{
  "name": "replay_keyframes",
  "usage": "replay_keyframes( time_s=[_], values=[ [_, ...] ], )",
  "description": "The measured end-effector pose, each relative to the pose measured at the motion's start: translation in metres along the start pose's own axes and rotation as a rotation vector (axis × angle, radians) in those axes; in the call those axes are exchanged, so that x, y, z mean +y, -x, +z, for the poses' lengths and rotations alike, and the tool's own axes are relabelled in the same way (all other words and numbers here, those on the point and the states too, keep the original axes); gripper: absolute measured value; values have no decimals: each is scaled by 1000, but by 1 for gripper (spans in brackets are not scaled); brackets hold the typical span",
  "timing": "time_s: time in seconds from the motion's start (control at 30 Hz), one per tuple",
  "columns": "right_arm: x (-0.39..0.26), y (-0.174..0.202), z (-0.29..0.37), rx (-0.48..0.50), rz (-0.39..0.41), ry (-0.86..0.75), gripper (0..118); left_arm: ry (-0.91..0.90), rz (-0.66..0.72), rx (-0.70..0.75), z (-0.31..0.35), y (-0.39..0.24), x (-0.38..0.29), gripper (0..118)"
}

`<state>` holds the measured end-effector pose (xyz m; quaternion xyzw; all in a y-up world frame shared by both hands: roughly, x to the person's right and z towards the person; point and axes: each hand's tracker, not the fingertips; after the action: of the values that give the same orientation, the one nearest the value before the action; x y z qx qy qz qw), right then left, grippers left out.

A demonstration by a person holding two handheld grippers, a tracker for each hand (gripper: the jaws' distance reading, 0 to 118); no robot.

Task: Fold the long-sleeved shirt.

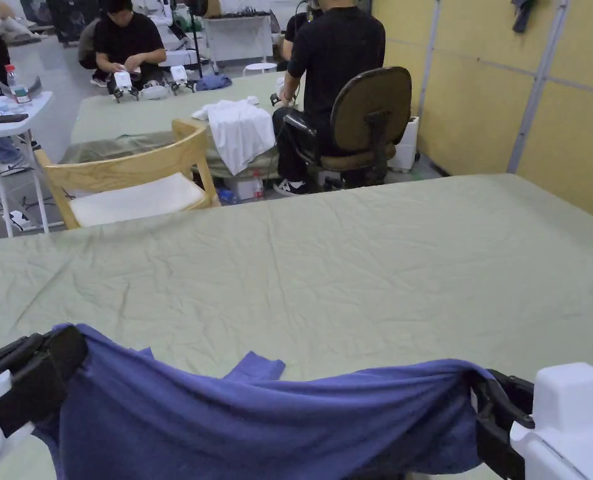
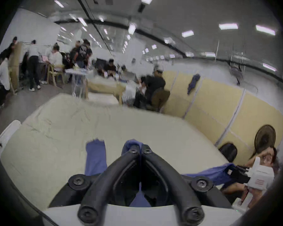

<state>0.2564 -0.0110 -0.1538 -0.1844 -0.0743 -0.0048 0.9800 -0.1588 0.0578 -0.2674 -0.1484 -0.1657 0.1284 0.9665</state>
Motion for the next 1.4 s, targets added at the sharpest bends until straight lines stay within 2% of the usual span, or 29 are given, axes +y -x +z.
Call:
replay_keyframes(
  time_s=[0.17, 0.43, 0.6, 0.67, 0.87, 1.03, 1.17, 1.27, 1.4],
  values=[
    [85, 17, 4, 47, 5, -148, 13, -141, 11, 23, 36, -6, 61, 0],
    [238, 30, -23, 52, 36, -279, 13, -285, -112, 72, 8, -22, 180, 0],
    [327, 32, -57, 37, 43, -279, 13, -306, -140, 79, -37, -21, 259, 0],
    [360, 36, -72, 7, 76, -269, 13, -317, -151, 70, -56, -21, 288, 0],
    [442, 37, -134, -46, 107, -195, 13, -332, -203, 88, -112, -36, 345, 0],
    [485, 36, -184, -72, 109, -143, 13, -302, -240, 155, -176, -26, 383, 0],
    [493, 38, -220, -100, 106, -116, 13, -266, -223, 165, -217, -23, 387, 0],
    [483, 38, -250, -100, 104, -86, 13, -225, -200, 212, -253, -20, 371, 0],
    [454, 35, -313, -100, 143, -13, 13, -152, -270, 245, -300, -8, 331, 0]
  ],
)
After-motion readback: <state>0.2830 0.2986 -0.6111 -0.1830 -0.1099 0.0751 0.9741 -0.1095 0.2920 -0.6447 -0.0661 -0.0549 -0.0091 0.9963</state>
